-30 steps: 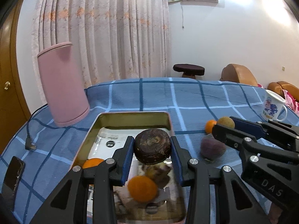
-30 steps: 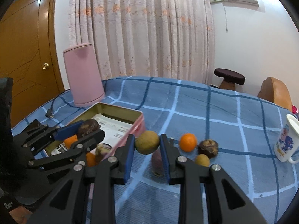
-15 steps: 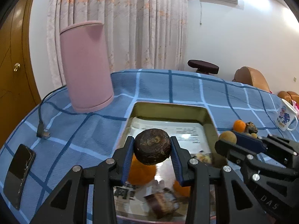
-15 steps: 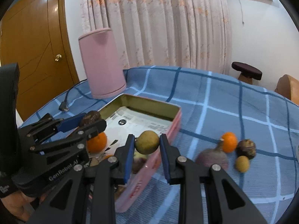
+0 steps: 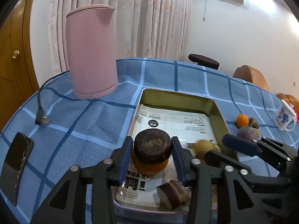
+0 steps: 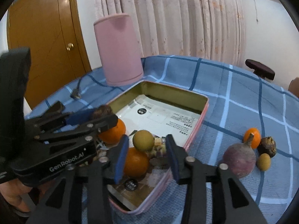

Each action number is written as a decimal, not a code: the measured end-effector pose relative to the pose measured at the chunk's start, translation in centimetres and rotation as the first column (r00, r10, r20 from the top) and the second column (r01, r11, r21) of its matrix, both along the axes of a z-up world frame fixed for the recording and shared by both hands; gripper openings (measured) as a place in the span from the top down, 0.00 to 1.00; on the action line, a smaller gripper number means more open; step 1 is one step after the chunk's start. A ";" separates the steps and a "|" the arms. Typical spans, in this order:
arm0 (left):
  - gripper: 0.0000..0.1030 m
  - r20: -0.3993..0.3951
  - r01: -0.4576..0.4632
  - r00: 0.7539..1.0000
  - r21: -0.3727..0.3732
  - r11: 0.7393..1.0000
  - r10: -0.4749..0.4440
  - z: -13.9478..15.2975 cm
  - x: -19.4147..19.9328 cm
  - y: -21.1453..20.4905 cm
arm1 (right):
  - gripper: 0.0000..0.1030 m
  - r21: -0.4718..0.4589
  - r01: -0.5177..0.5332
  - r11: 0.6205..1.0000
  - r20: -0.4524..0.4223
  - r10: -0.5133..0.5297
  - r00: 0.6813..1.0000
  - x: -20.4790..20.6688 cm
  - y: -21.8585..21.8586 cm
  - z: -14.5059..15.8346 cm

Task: Organize fruits
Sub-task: 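Open both tools to drop the fruits into the tin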

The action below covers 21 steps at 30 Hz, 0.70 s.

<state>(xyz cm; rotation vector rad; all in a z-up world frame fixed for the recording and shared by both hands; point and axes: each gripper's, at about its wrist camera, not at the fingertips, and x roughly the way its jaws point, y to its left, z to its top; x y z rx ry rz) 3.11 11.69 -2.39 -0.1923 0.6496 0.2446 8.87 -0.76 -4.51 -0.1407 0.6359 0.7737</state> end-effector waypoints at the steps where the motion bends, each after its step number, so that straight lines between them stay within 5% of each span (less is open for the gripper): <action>1: 0.44 0.006 0.003 1.000 -0.002 1.000 -0.003 0.2 0.0 -0.1 | 0.46 0.011 0.008 1.000 0.007 -0.009 1.000 -0.1 -0.4 0.3; 4: 0.23 0.036 -0.006 0.999 0.016 1.000 0.006 1.0 -0.1 -1.0 | 0.37 0.033 0.054 0.998 0.020 -0.054 0.998 0.0 -2.3 1.0; 21: 0.23 0.022 0.188 0.982 0.075 0.979 -0.190 1.4 4.0 -10.4 | 0.36 0.043 0.357 0.933 0.031 -0.359 0.933 3.0 -14.2 1.6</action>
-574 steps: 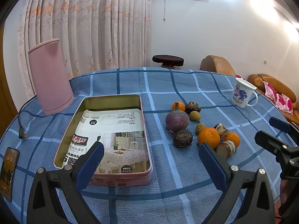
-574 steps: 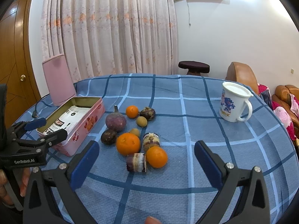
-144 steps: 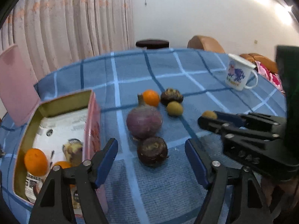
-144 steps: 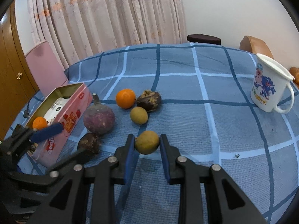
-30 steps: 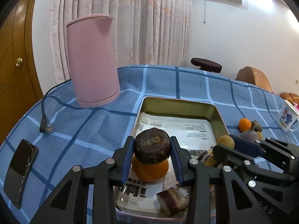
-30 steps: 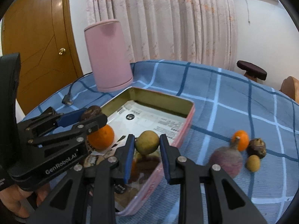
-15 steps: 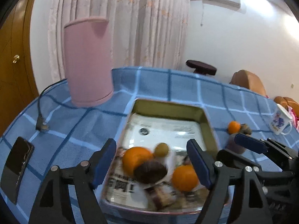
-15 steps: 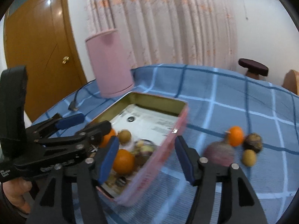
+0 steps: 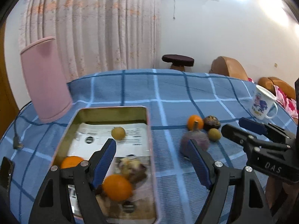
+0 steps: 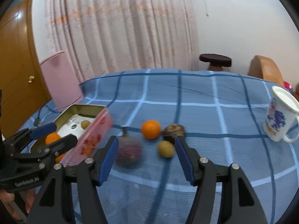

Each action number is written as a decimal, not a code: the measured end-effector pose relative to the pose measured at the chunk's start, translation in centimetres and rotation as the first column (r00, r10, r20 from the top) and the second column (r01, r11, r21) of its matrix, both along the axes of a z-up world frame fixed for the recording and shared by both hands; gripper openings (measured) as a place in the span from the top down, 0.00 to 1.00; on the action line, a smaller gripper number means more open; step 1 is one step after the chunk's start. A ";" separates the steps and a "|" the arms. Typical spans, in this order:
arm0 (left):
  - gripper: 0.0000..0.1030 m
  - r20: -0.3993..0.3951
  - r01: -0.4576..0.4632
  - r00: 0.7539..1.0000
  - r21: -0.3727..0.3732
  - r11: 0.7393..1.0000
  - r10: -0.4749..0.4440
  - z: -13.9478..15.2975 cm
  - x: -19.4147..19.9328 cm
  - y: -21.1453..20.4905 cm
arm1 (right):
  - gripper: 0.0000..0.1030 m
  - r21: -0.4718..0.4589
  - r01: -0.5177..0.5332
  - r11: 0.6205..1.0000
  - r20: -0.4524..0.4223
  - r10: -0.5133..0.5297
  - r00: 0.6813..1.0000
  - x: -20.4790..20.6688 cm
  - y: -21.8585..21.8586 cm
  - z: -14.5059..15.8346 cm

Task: Organize fruits
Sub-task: 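Open both tools to drop the fruits into the tin, then grasp the purple root with the left tool while the right tool grasps a yellow fruit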

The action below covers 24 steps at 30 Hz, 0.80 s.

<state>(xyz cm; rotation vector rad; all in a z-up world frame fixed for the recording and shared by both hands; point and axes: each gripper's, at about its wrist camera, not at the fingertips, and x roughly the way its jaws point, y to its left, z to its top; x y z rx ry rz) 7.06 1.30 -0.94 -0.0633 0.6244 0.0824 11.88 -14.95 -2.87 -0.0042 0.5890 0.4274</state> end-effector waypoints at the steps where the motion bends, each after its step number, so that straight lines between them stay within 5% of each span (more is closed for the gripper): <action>1: 0.23 -0.007 0.009 1.000 -0.003 1.000 -0.009 -0.2 0.3 -0.3 | 0.36 -0.002 0.012 1.000 -0.003 -0.012 1.000 0.2 -0.3 -0.1; 20: 0.24 -0.097 0.167 0.982 0.023 0.986 -0.164 -2.2 4.5 -5.3 | 0.33 0.009 0.185 0.983 -0.046 -0.184 0.982 2.0 -4.4 -1.1; 22: 0.38 -0.122 0.184 0.976 -0.001 0.983 -0.182 -2.7 5.1 -5.3 | 0.33 0.005 0.184 0.983 -0.052 -0.183 0.982 2.1 -4.3 -1.2; 24: 0.41 -0.144 0.186 0.972 -0.008 0.983 -0.185 -3.2 5.6 -5.1 | 0.33 0.003 0.179 0.984 -0.054 -0.179 0.982 2.1 -4.2 -1.1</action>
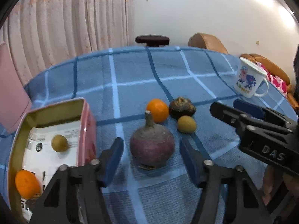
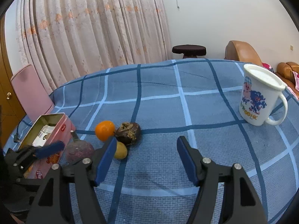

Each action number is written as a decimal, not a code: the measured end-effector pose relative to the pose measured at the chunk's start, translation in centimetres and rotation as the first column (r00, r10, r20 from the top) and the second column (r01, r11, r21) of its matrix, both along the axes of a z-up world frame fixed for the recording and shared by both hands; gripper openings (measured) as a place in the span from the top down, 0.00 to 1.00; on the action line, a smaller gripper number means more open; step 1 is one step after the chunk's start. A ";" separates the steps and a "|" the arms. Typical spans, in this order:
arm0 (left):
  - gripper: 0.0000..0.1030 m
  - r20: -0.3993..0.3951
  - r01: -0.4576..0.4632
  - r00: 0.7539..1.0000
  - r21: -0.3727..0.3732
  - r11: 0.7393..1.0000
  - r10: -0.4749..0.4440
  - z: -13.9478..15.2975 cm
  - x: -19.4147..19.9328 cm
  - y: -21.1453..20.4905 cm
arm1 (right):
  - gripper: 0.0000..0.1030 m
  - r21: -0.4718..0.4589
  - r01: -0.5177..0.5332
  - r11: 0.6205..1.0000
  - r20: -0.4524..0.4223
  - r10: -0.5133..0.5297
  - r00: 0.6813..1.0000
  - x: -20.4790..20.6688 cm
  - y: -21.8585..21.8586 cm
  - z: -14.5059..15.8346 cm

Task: Organize fruits
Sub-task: 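Grasp the purple root with the left tool while the right tool grasps a yellow fruit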

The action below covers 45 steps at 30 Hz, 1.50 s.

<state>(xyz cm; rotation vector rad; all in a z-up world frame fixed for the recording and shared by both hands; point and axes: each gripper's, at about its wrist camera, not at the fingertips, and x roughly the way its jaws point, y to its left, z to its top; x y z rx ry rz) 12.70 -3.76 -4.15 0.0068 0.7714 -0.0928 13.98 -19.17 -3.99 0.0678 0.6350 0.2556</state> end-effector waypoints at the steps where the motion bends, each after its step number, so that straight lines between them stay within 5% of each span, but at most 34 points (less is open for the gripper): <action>1: 0.42 0.006 0.004 1.000 -0.005 1.000 -0.004 0.1 0.0 0.1 | 0.33 0.000 -0.004 1.000 -0.004 0.004 1.000 0.1 0.2 0.0; 8: 0.49 0.037 0.054 0.998 0.026 0.998 -0.054 0.6 -0.8 0.0 | 0.40 -0.022 -0.046 0.999 -0.044 0.045 0.998 0.8 1.7 -0.5; 11: 0.49 0.030 0.066 0.997 -0.015 0.998 -0.066 0.7 -1.0 0.8 | 0.44 -0.035 -0.063 0.997 -0.080 0.060 0.995 1.4 2.5 -1.0; 25: 0.50 0.038 0.004 0.999 -0.054 0.999 -0.002 0.4 -0.9 3.2 | 0.58 -0.053 -0.140 0.989 -0.206 0.126 0.970 3.2 4.7 -2.9; 29: 0.51 0.045 -0.004 0.999 -0.080 0.997 0.008 0.5 -1.0 3.6 | 0.70 -0.058 -0.153 0.987 -0.200 0.139 0.970 3.1 4.9 -2.8; 45: 0.65 0.103 0.001 0.995 -0.087 0.996 0.008 1.2 -2.0 3.5 | 0.70 -0.029 -0.187 0.982 -0.049 0.186 0.981 0.2 4.7 -0.7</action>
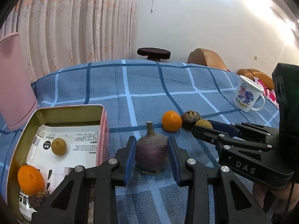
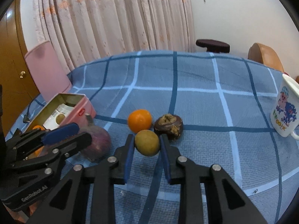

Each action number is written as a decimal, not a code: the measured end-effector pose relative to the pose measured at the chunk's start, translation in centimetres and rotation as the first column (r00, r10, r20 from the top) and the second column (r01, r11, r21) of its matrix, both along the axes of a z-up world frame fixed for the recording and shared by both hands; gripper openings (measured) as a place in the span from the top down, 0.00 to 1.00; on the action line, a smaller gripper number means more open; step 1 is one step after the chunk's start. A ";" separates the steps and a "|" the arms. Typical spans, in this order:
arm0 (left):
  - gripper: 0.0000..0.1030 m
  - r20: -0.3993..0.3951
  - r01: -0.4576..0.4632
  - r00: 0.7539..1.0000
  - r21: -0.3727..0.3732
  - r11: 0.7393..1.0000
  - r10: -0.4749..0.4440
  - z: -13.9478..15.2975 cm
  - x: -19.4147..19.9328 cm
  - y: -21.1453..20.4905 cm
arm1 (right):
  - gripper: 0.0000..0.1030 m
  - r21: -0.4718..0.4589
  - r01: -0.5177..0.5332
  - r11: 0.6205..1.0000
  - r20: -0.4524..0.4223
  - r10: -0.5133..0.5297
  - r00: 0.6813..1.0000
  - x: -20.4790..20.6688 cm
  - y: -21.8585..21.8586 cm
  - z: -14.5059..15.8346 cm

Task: Organize fruits
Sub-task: 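Grasp the purple root with the left tool while the right tool grasps a yellow fruit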

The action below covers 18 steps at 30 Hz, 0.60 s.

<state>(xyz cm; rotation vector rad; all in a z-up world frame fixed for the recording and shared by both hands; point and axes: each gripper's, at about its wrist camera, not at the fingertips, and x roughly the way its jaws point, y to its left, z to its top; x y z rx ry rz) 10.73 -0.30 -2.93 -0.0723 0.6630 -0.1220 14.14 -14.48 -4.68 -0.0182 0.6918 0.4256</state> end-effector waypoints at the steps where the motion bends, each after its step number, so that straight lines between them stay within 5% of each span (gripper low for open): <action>1: 0.67 -0.003 0.006 1.000 -0.003 1.000 -0.006 -0.1 0.0 0.0 | 0.70 0.002 0.000 1.000 0.005 0.000 1.000 -0.1 0.0 0.1; 9: 0.67 -0.006 0.014 1.000 -0.009 1.000 -0.014 -0.1 0.0 -0.2 | 0.70 0.030 0.015 0.999 0.027 -0.016 0.999 -0.5 -0.5 0.4; 11: 0.61 -0.010 0.010 1.000 -0.001 1.000 -0.010 -0.1 0.1 -0.3 | 0.70 0.038 0.017 0.999 0.030 -0.019 0.999 -0.5 -0.7 0.4; 13: 0.39 -0.040 0.010 0.999 0.004 1.000 -0.010 -0.5 0.6 -0.5 | 0.70 0.045 0.019 0.999 0.032 -0.021 0.999 -0.6 -0.8 0.5; 18: 0.36 -0.047 0.018 0.999 0.011 1.000 -0.018 -0.5 1.1 -0.9 | 0.70 0.082 0.033 0.996 0.023 -0.035 0.999 -0.4 -1.7 0.4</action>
